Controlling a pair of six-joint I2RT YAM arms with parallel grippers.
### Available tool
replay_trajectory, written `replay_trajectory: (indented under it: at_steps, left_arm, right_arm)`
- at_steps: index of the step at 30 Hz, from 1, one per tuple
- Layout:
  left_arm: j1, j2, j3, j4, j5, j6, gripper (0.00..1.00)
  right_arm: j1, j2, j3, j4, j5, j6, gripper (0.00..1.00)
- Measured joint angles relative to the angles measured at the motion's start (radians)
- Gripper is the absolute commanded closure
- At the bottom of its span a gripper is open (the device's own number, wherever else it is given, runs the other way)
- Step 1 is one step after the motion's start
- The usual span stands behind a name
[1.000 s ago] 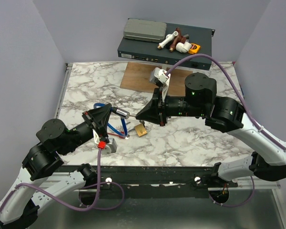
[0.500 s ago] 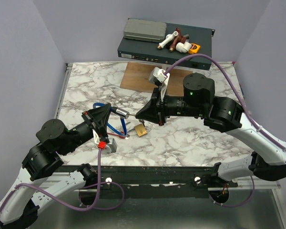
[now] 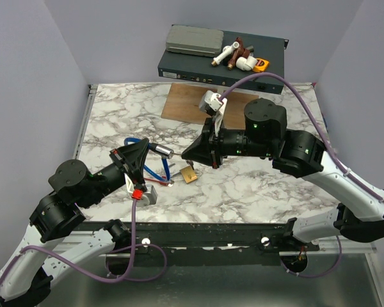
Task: Unlock with the key
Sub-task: Unlock the lock.
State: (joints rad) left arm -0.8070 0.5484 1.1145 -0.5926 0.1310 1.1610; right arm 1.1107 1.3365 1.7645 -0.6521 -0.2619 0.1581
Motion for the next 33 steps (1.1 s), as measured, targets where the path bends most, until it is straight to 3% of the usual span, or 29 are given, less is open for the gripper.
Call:
replay_trajectory:
  at_steps: [16, 33]
  left_arm:
    - [-0.024, 0.029, 0.000, -0.023, -0.111, 0.045, 1.00]
    - [-0.063, 0.044, 0.000, -0.037, -0.207, 0.022, 1.00]
  right_arm:
    - [0.000, 0.018, -0.023, 0.023, 0.072, 0.025, 0.99]
    - [0.000, -0.017, -0.154, 0.177, 0.104, 0.072, 0.99]
